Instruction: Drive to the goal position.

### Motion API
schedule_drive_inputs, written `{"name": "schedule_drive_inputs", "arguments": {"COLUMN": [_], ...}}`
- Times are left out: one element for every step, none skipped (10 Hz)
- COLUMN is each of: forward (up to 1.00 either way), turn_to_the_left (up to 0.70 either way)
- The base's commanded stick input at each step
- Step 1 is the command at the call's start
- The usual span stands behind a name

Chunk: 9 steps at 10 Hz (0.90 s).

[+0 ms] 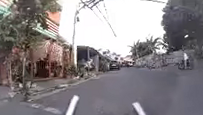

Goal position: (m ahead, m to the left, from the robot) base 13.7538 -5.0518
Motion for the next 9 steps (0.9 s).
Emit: {"name": "schedule_drive_inputs", "arguments": {"forward": [1.00,1.00,1.00,1.00,1.00,1.00,1.00,1.00,1.00], "turn_to_the_left": [0.40,0.40,0.05,0.00,0.00,0.00,0.00,0.00,0.00]}}
